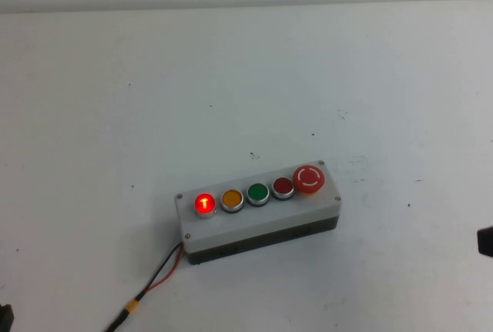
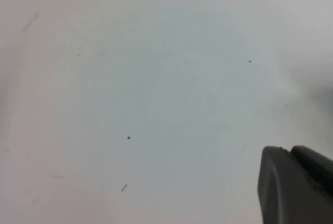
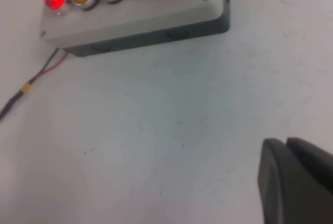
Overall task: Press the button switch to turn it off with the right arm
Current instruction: Press the button to turn off
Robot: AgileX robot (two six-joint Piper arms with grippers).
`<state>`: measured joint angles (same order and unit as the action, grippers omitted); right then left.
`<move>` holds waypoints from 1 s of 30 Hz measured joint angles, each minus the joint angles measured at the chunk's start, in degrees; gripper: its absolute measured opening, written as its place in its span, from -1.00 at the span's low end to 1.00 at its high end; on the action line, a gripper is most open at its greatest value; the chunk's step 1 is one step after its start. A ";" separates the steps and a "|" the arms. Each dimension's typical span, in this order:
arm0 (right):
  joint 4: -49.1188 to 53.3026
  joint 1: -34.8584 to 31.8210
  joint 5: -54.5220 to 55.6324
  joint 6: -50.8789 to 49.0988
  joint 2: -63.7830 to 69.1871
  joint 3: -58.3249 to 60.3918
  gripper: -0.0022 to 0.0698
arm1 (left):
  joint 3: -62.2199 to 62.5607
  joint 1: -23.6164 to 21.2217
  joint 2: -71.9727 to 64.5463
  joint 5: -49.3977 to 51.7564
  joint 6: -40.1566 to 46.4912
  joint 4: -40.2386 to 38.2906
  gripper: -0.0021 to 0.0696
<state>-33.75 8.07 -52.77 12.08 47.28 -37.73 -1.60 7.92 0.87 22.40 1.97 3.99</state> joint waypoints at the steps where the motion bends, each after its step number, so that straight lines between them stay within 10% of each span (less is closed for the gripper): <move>1: 1.47 0.13 -0.79 0.00 3.07 -2.39 -0.98 | 0.00 0.00 0.00 0.00 0.00 0.00 -0.95; 17: 24.06 32.99 -4.53 -13.03 42.01 -41.69 -0.98 | 0.00 0.00 0.00 0.00 0.00 0.00 -0.95; 30: 25.97 39.96 -10.59 -13.07 66.57 -67.64 -0.98 | 0.00 0.00 0.00 0.00 0.00 0.00 -0.95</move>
<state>-7.78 48.03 -63.36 -0.99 113.85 -105.36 -1.60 7.92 0.87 22.40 1.97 3.99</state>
